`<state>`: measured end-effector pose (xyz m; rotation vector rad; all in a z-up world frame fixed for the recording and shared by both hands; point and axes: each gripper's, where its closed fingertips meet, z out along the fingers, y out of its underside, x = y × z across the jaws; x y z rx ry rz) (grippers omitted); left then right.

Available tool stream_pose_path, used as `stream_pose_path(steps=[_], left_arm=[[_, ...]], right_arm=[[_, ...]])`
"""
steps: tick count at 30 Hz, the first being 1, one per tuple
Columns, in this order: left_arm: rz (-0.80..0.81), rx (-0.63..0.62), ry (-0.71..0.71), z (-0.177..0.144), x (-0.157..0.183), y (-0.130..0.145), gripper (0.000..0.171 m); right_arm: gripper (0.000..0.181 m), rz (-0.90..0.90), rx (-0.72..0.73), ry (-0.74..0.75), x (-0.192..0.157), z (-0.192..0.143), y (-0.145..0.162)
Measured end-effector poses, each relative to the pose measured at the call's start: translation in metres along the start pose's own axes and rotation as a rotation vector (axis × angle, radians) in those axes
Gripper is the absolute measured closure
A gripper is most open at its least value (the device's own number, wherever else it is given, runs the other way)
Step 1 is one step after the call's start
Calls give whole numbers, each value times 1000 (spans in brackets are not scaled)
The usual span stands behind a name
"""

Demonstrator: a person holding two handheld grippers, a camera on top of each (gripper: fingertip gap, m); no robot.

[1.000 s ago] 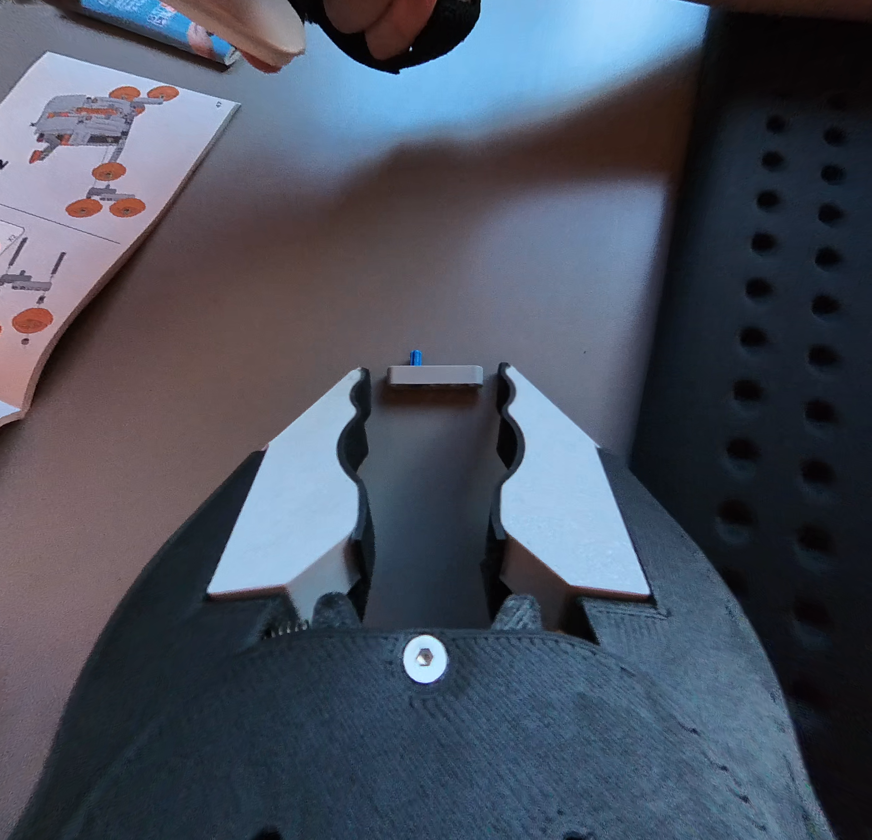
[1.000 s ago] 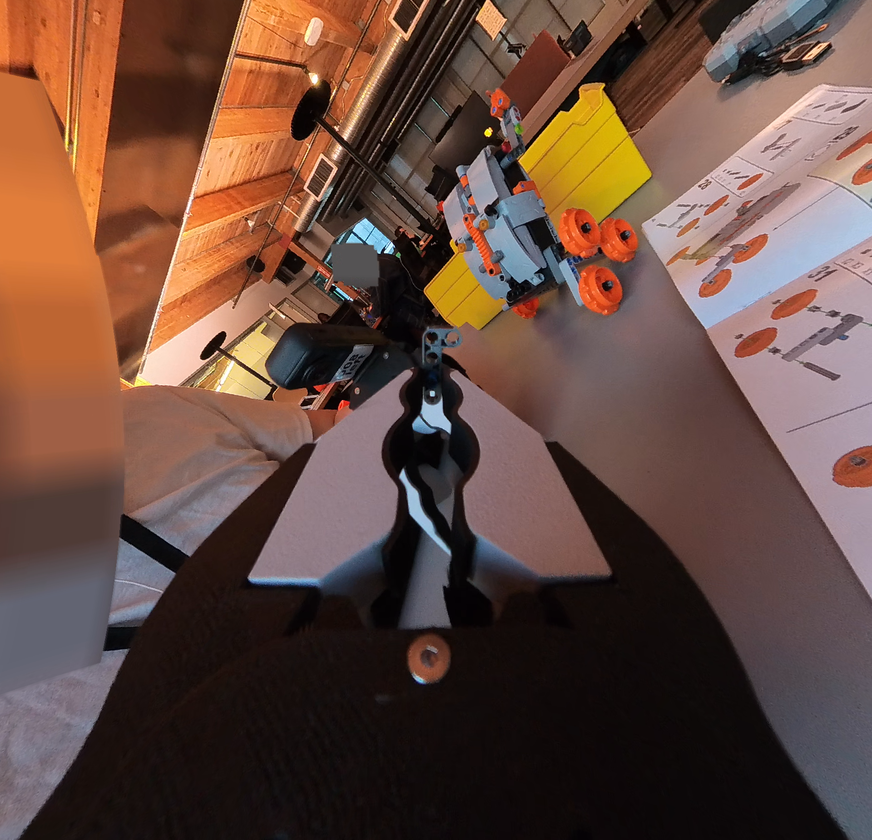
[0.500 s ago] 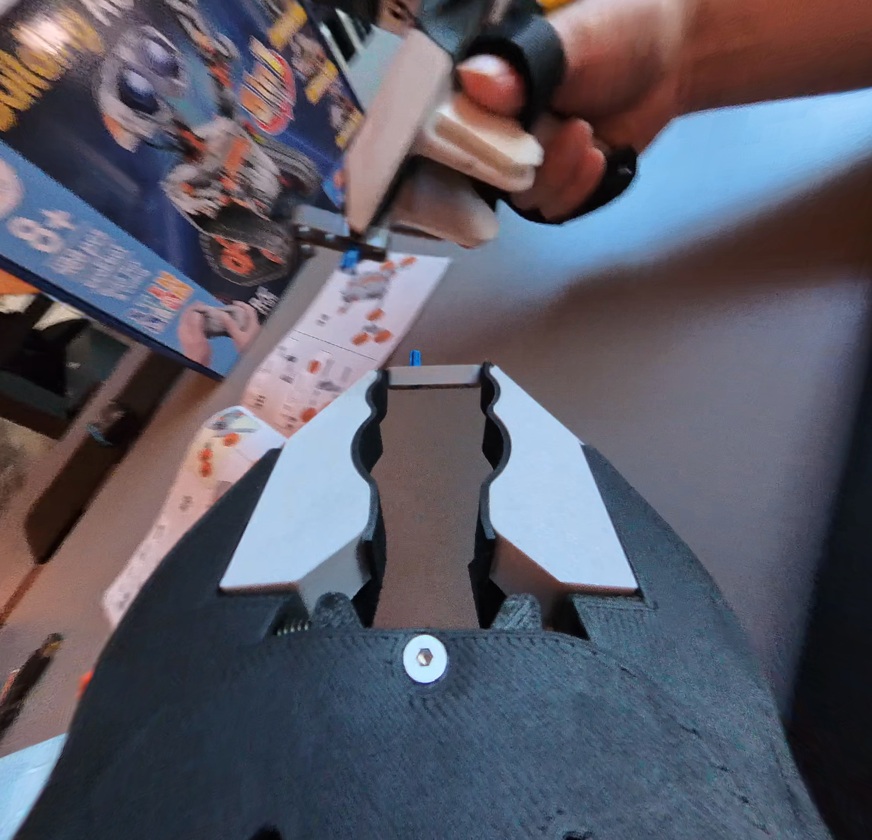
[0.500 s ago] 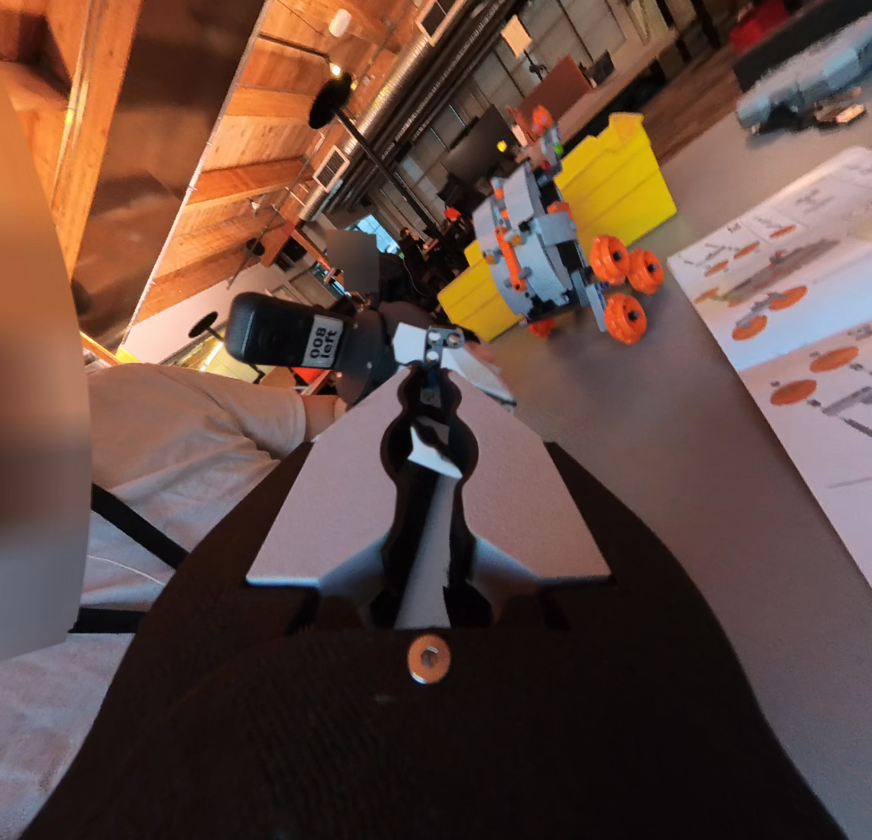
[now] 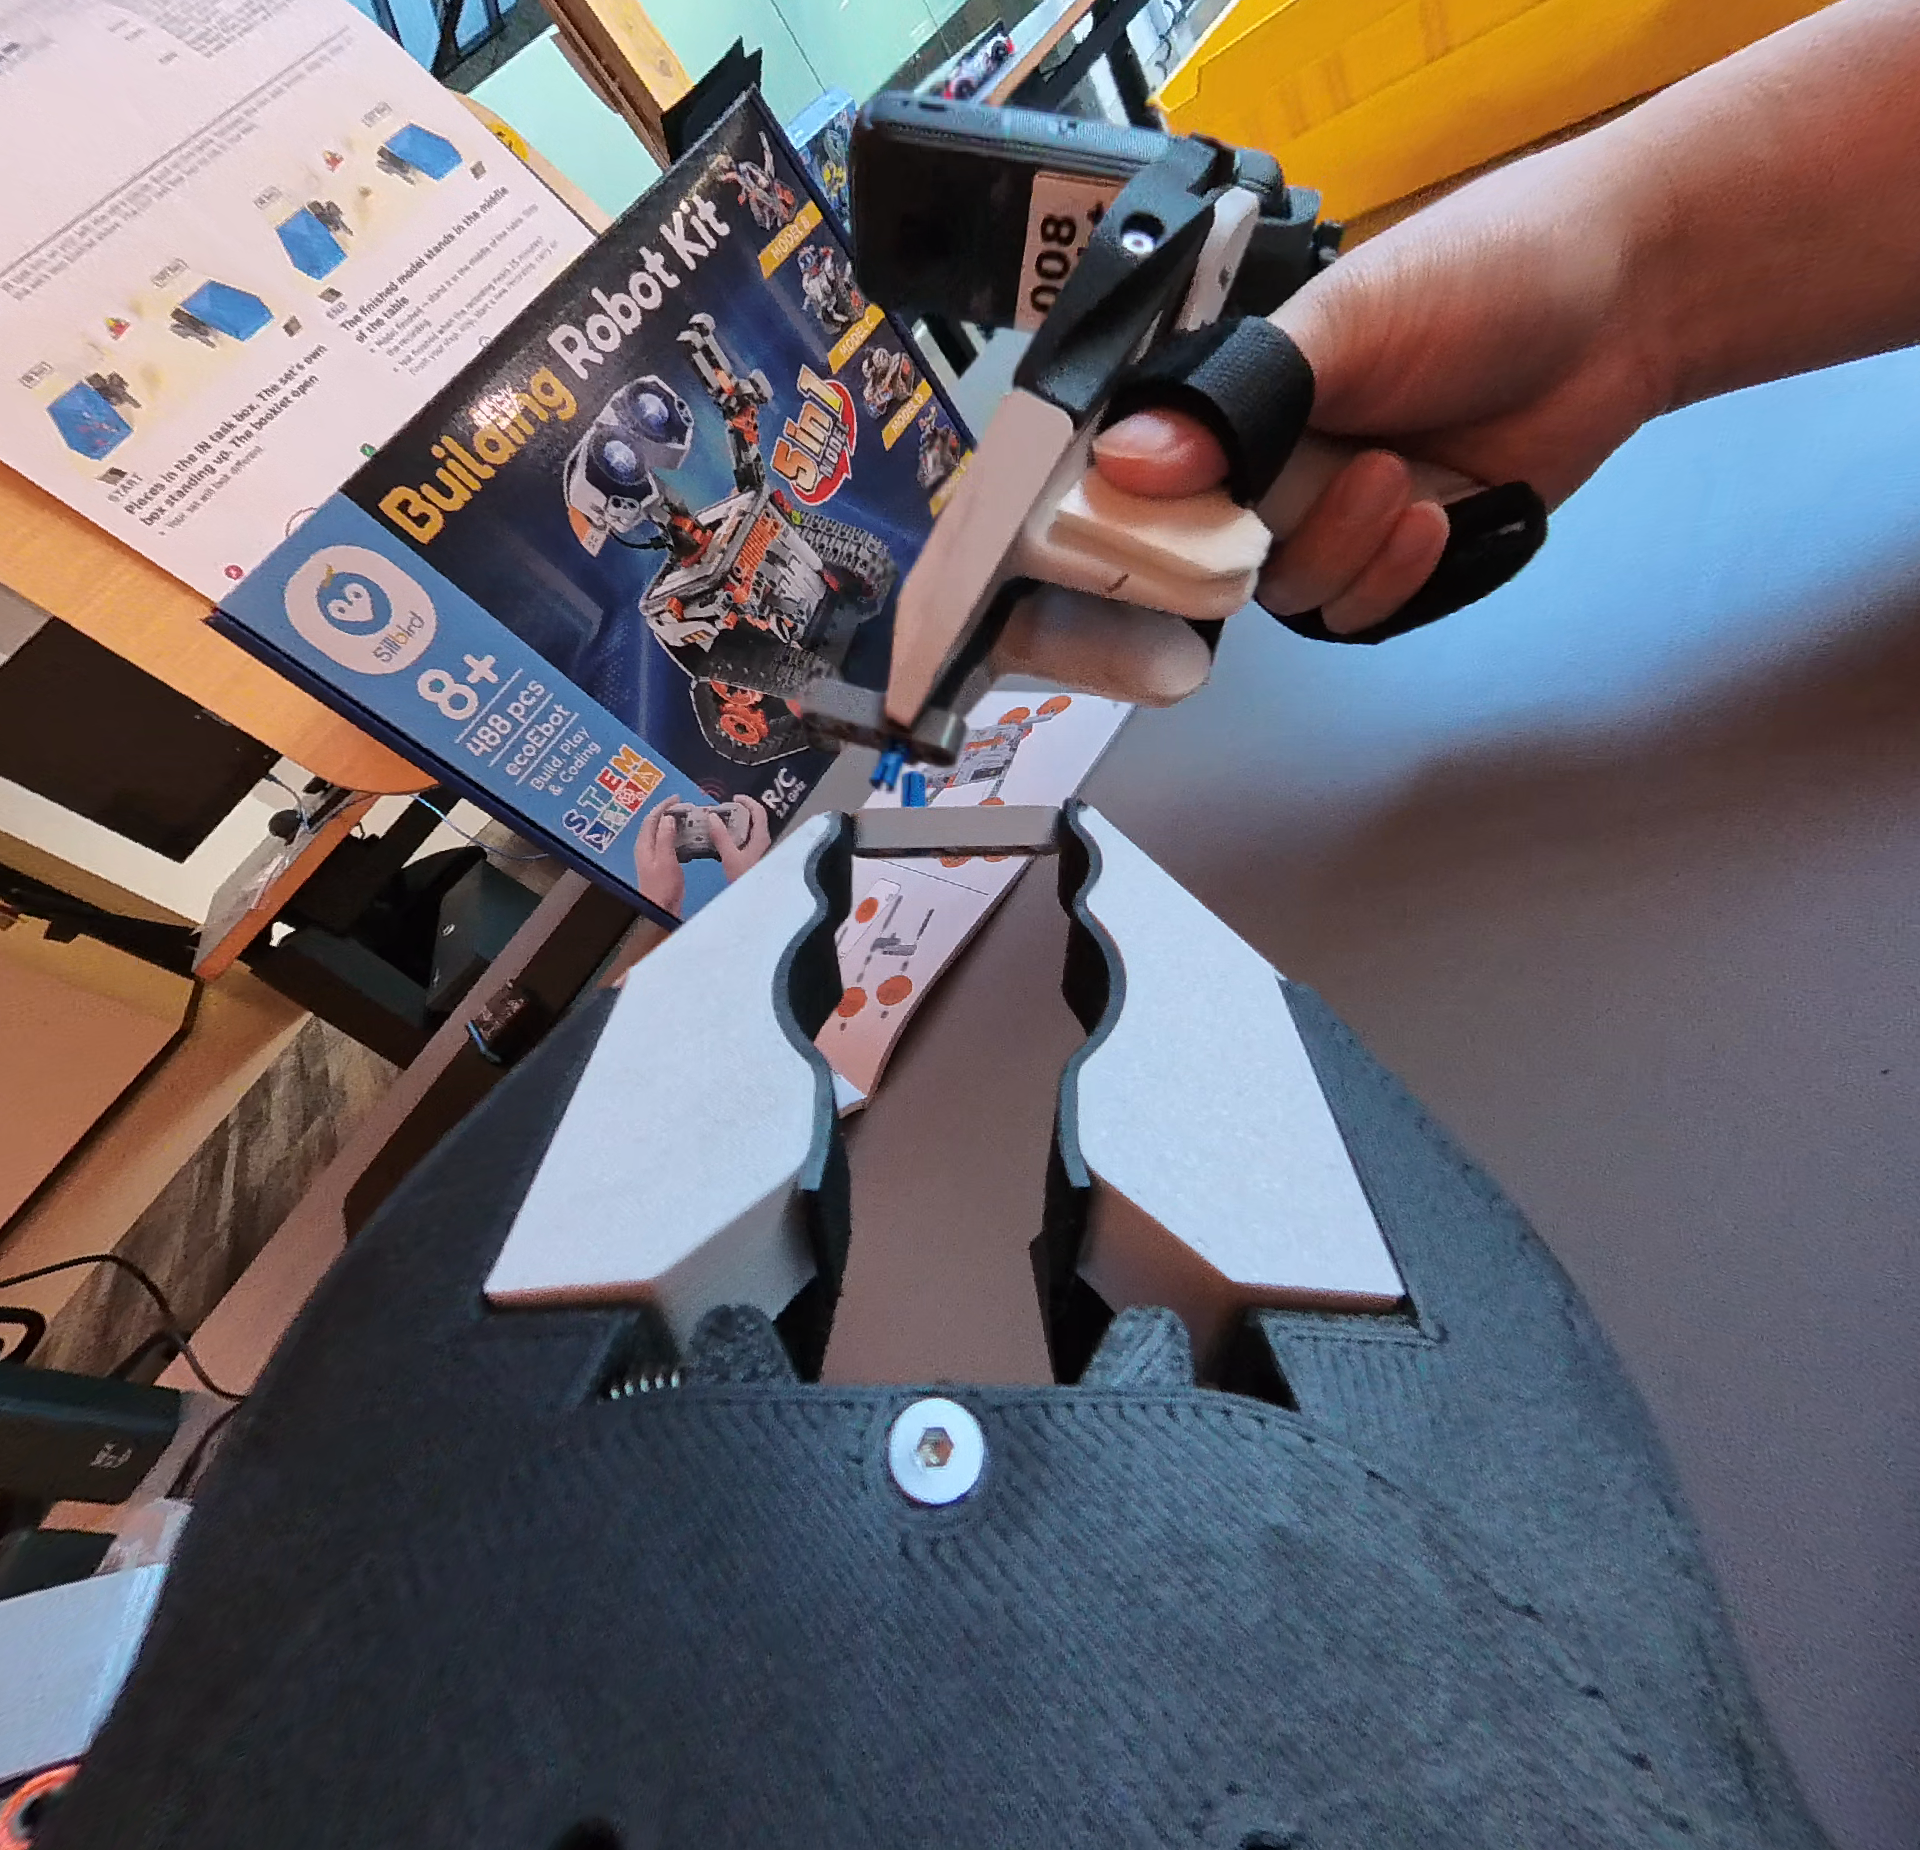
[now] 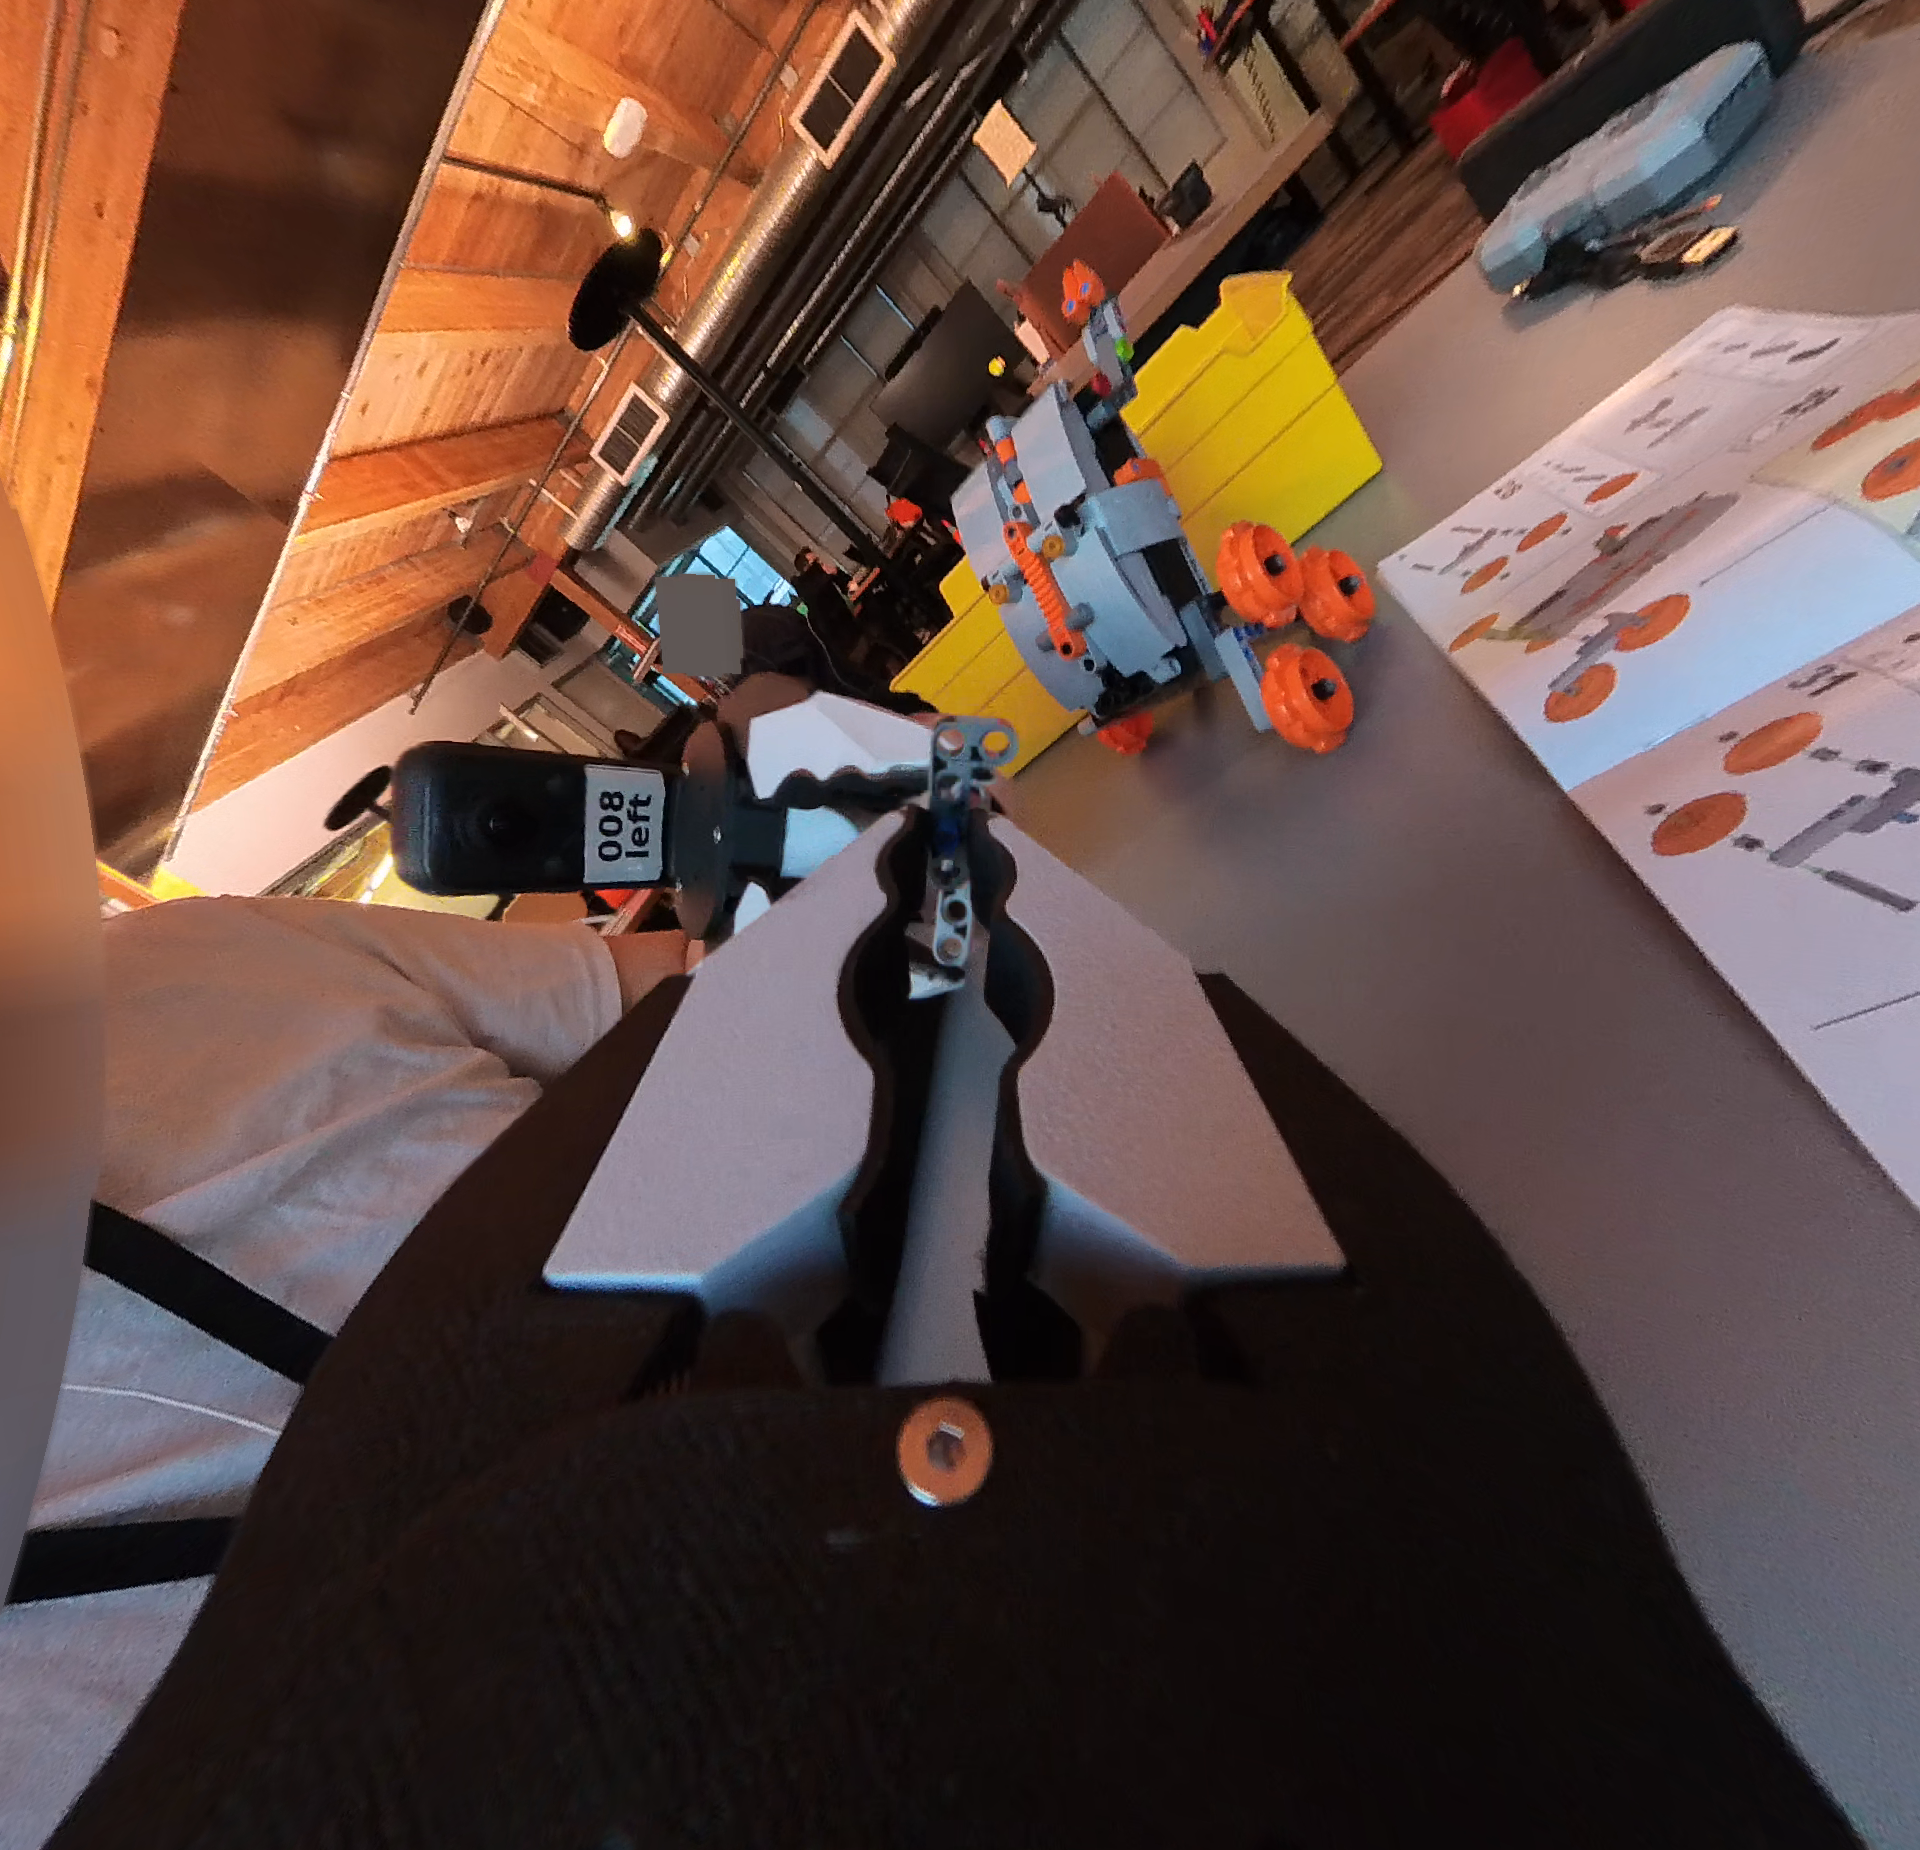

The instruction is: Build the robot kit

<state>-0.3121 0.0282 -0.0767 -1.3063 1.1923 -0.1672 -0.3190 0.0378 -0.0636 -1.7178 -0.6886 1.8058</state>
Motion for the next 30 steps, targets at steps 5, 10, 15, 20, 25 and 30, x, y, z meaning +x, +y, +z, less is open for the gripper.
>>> stream_pose_path(steps=[5,10,15,20,25,30], left_arm=[[21,0,10,0,3,1,133],[29,-1,19,-1,4,1,133],[30,7,20,-1,5,-1,133],[43,-4,22,0,7,2,133],[55,-15,26,0,7,4,133],[105,-35,6,1,7,6,133]], right_arm=[[174,-4,-6,13,1,1,1],[174,-15,-18,22,2,2,3],[174,-3,-8,9,1,2,2],[174,-21,-42,20,3,1,6],[174,-30,-51,36,4,1,7],[174,-37,-48,71,7,1,6]])
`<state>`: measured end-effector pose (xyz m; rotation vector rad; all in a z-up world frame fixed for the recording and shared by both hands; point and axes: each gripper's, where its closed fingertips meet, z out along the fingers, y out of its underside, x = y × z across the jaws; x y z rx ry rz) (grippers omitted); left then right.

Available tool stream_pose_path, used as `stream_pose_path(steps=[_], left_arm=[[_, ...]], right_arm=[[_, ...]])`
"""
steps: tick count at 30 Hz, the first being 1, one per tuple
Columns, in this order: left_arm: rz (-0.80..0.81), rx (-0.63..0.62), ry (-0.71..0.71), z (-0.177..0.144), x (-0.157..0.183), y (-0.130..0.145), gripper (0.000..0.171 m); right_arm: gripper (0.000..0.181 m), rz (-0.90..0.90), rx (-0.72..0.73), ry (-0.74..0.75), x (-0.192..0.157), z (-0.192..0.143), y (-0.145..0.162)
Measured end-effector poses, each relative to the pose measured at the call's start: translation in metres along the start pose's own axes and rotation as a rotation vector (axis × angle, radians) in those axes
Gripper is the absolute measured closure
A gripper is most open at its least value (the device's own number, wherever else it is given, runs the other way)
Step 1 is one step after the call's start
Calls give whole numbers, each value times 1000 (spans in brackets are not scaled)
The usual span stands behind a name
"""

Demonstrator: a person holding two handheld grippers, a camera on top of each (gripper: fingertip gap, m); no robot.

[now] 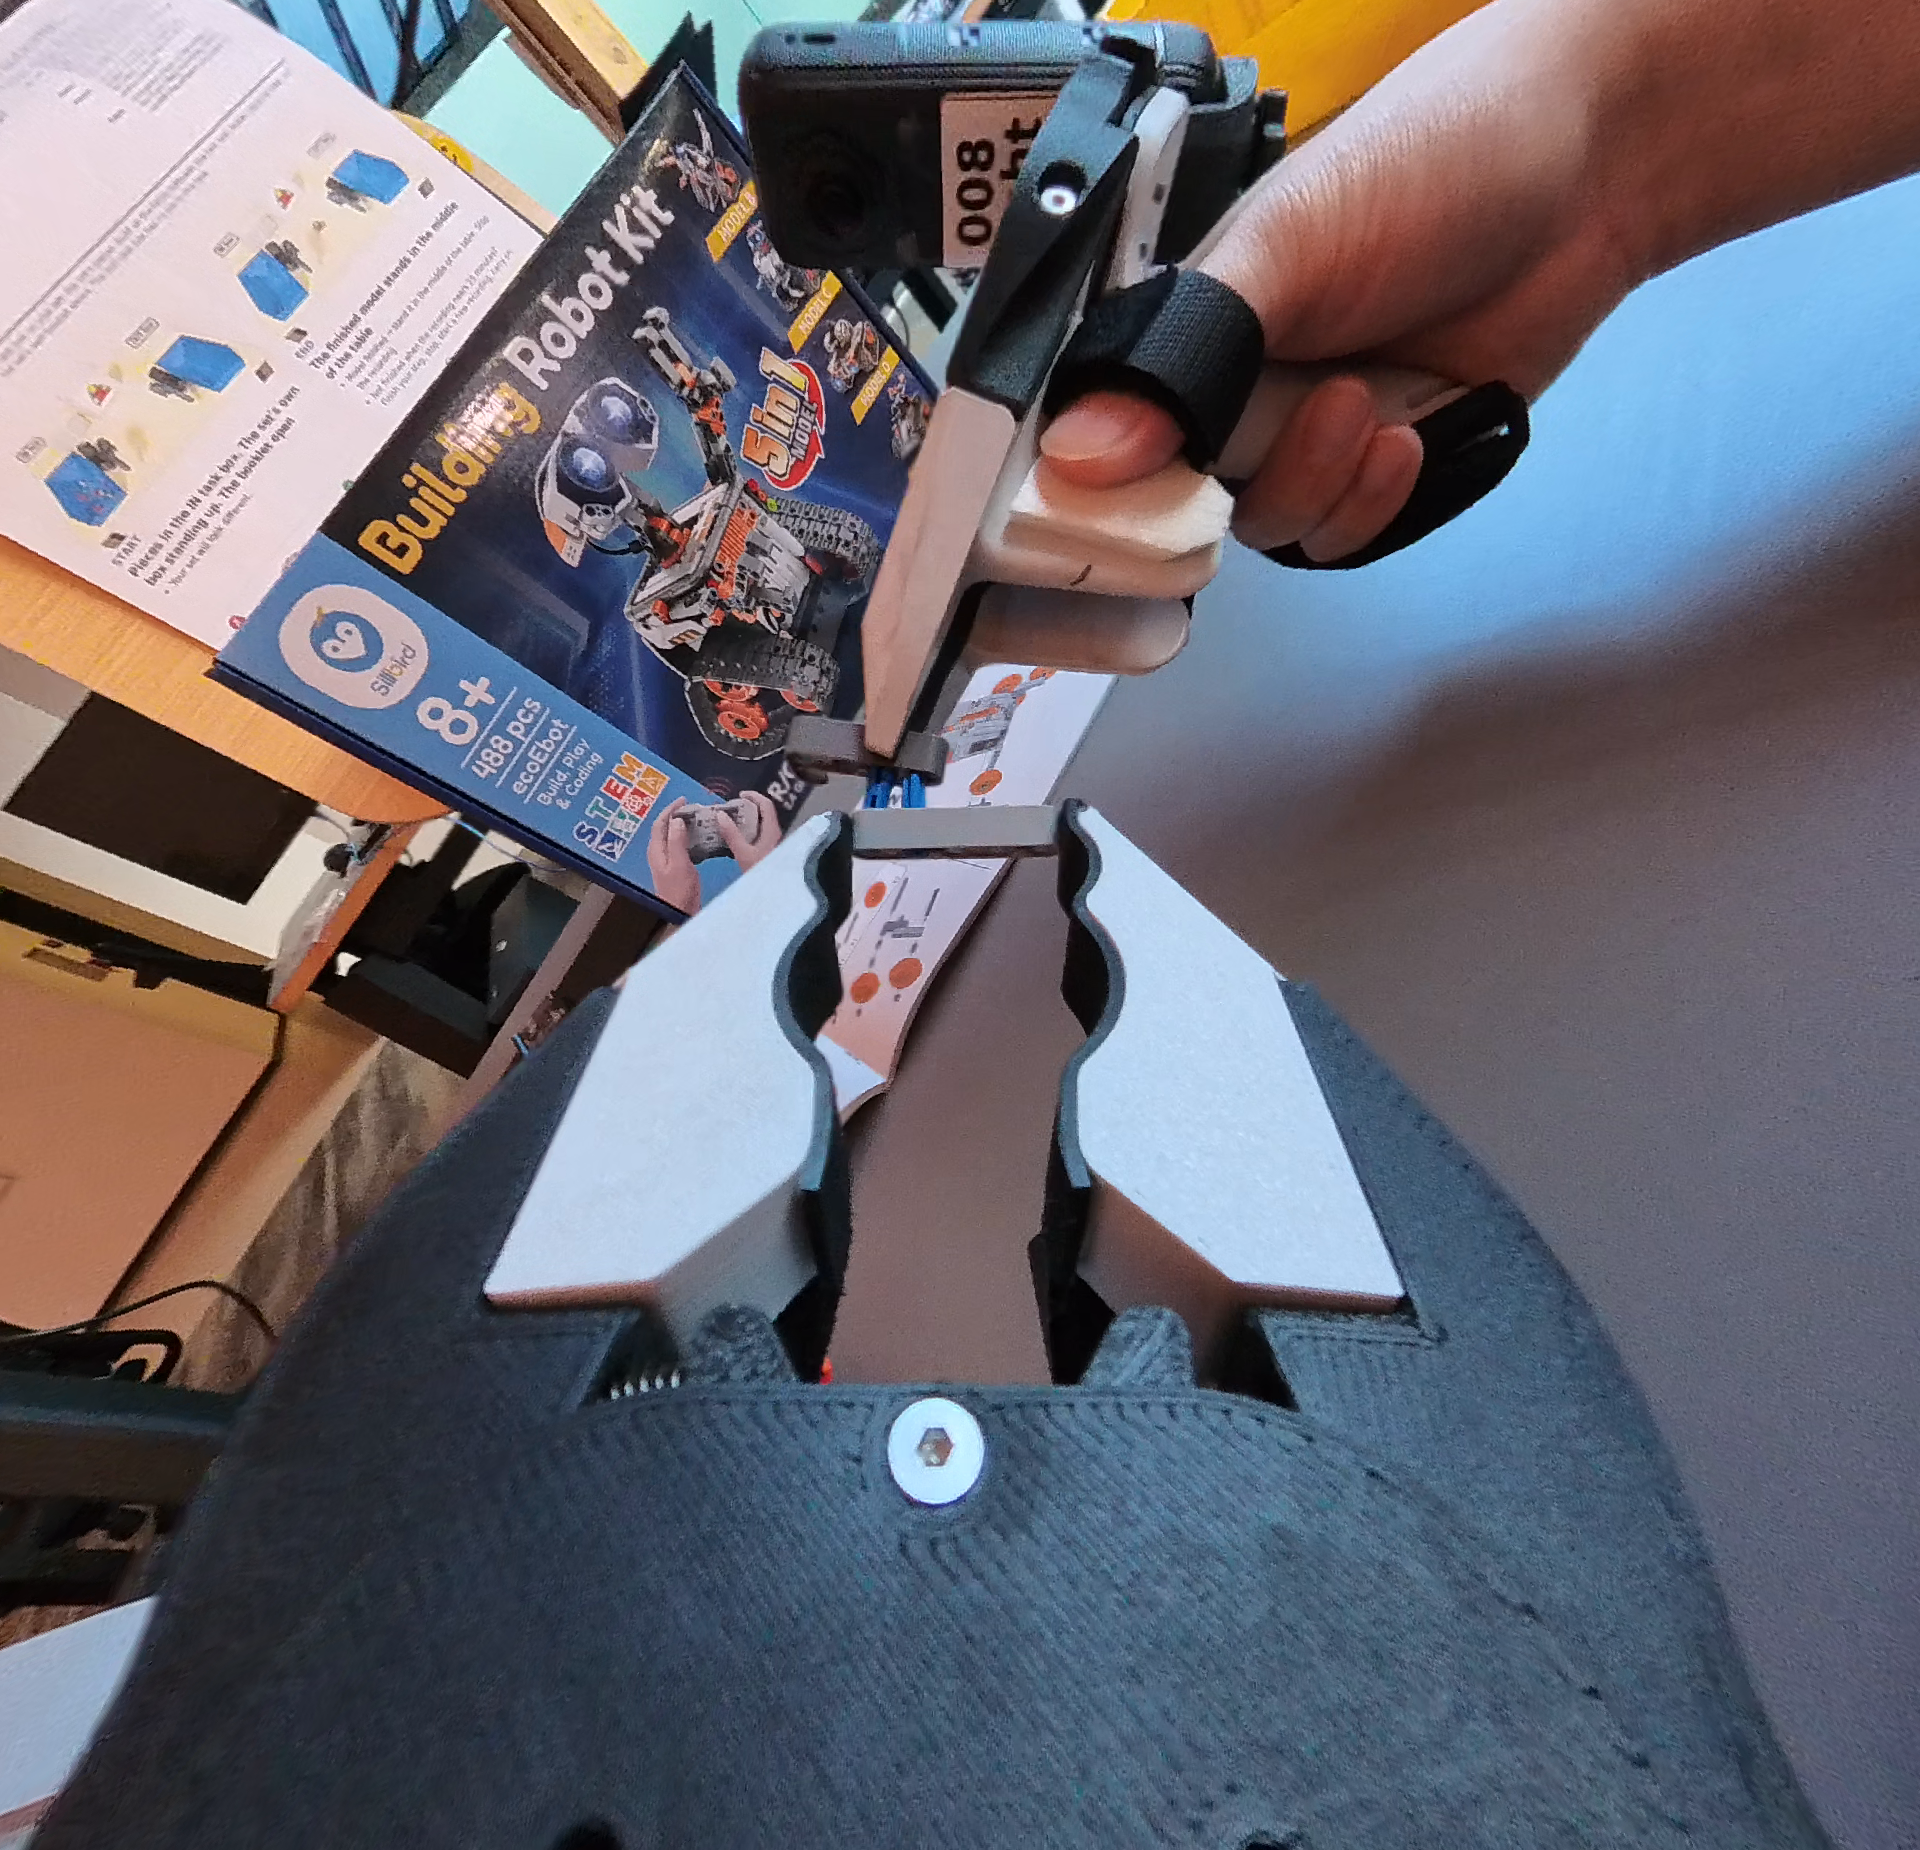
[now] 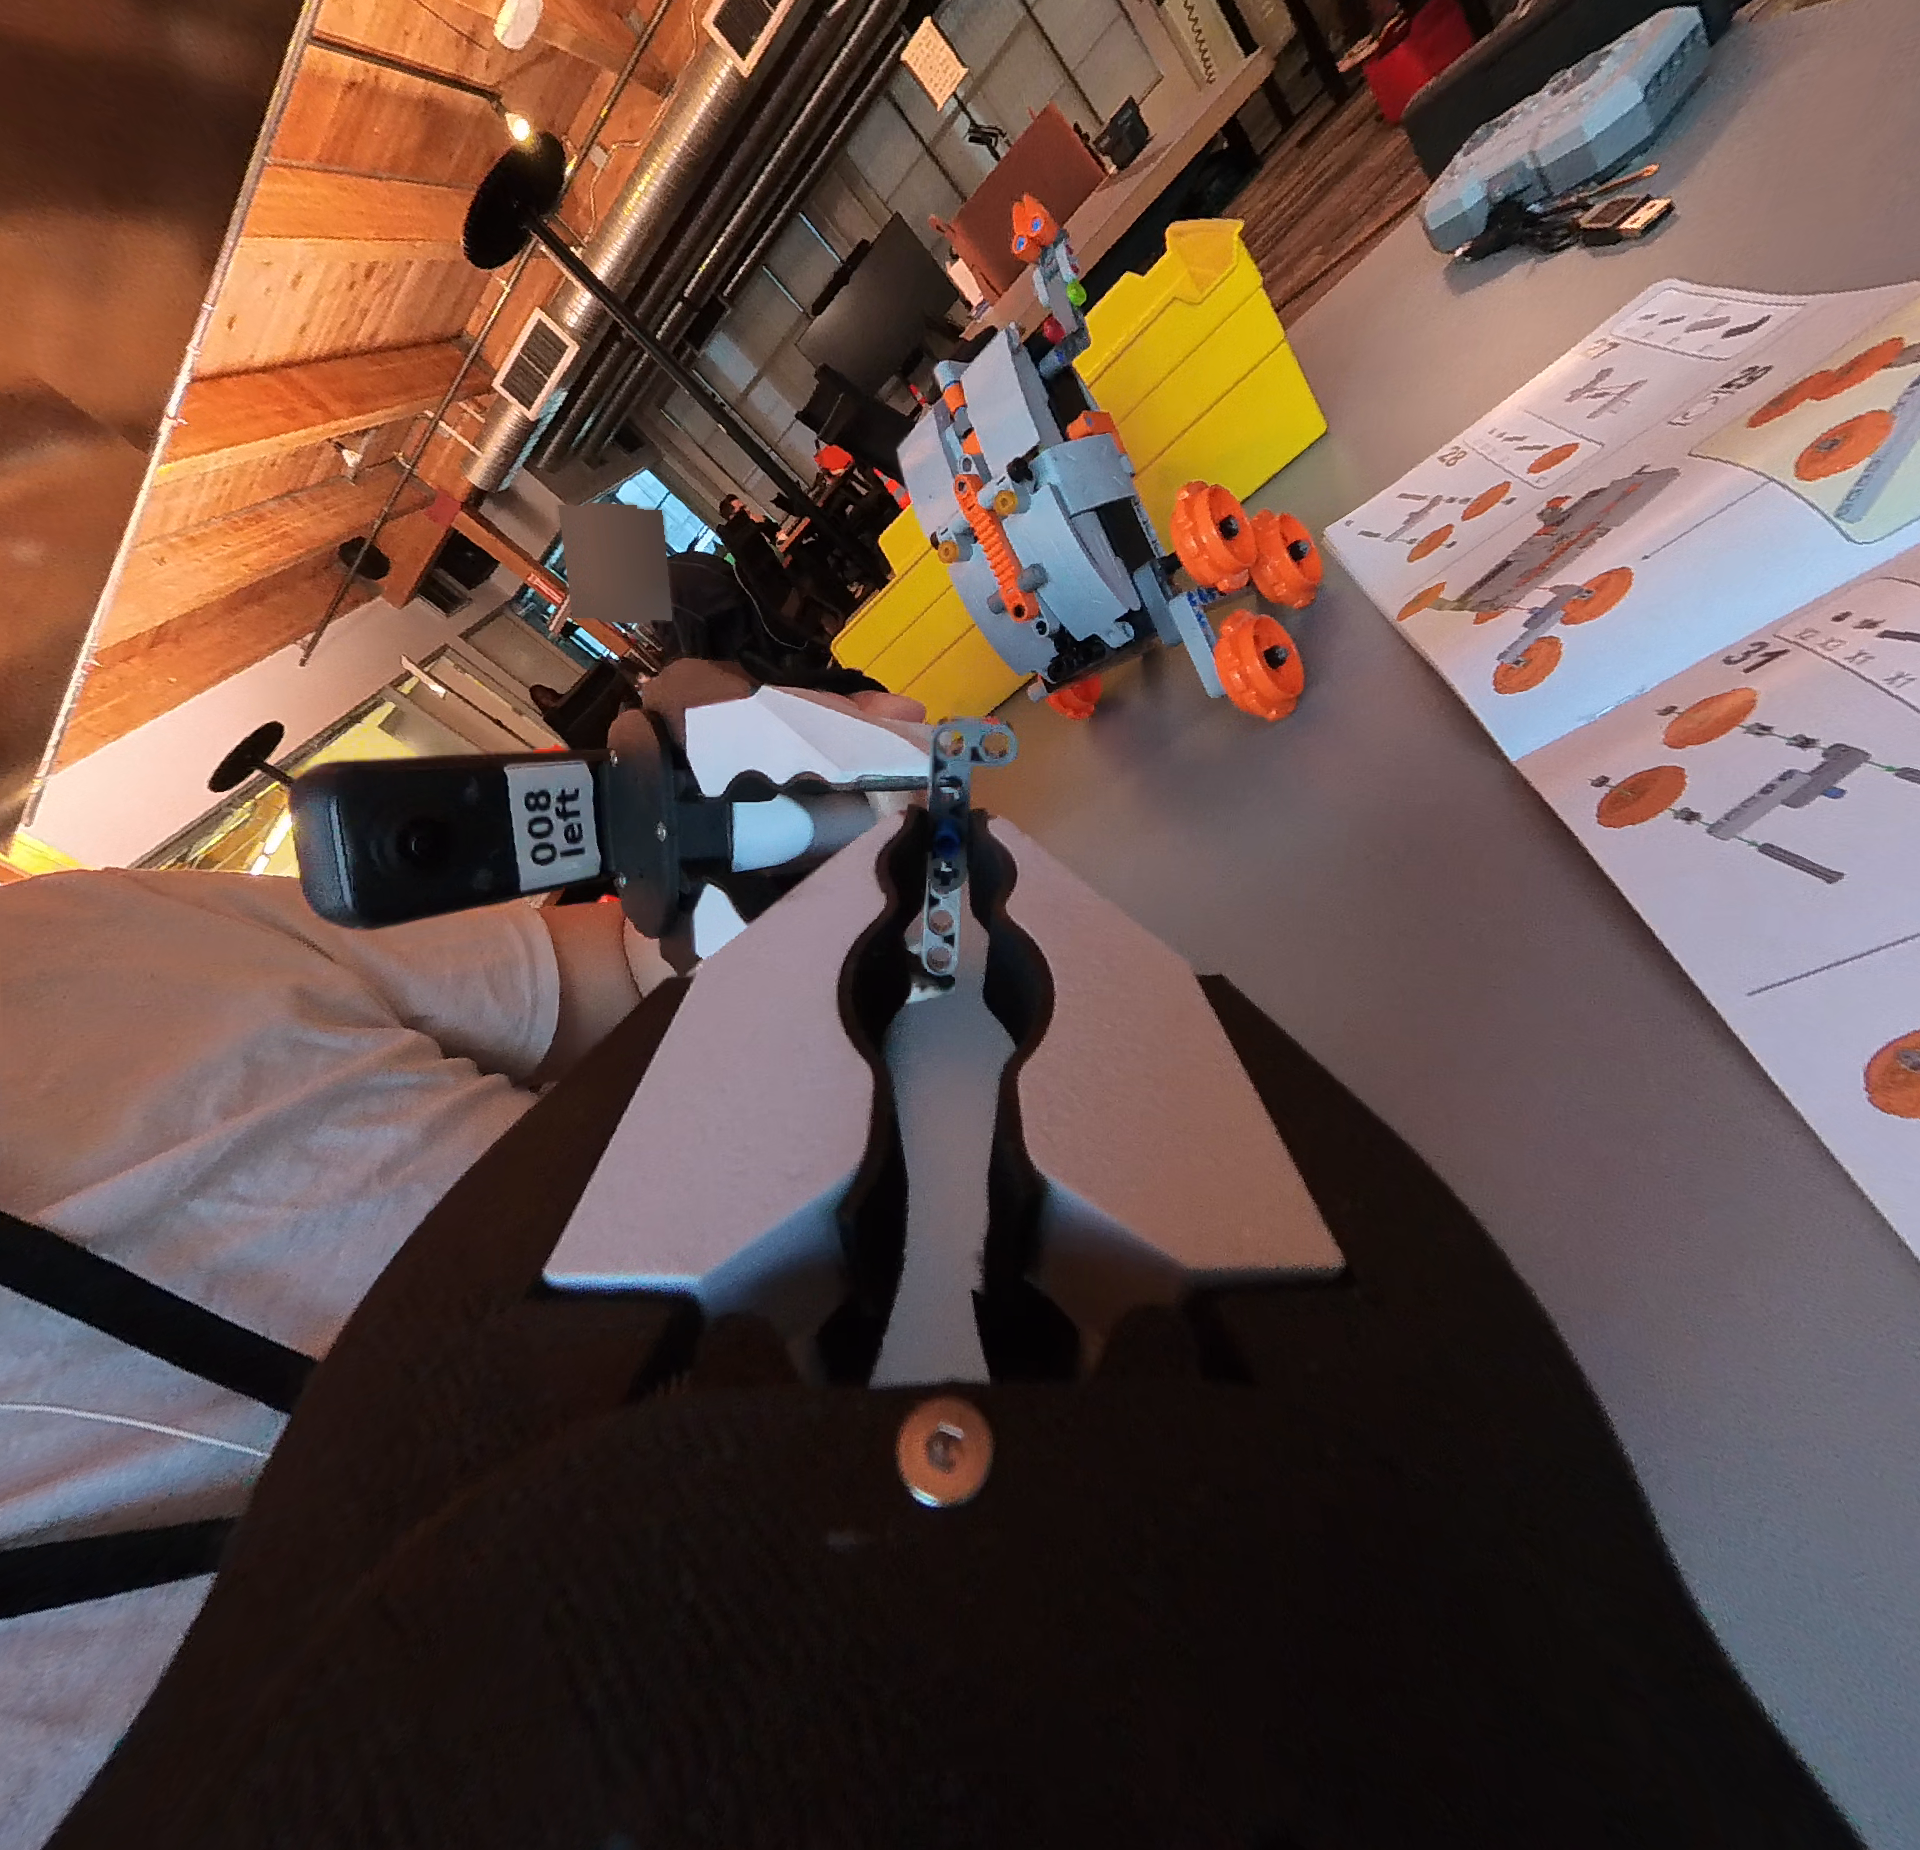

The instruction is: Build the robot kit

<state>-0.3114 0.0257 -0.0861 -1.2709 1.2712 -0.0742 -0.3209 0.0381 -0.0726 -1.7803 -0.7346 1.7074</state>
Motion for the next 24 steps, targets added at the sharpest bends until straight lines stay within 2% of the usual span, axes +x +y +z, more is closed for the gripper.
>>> stream_pose_path(steps=[3,24], left_arm=[[14,-2,-4,0,0,0,133],[72,-46,99,0,20,12,133]], right_arm=[[174,10,9,2,0,0,-1],[174,-17,-169,27,7,-1,24]])
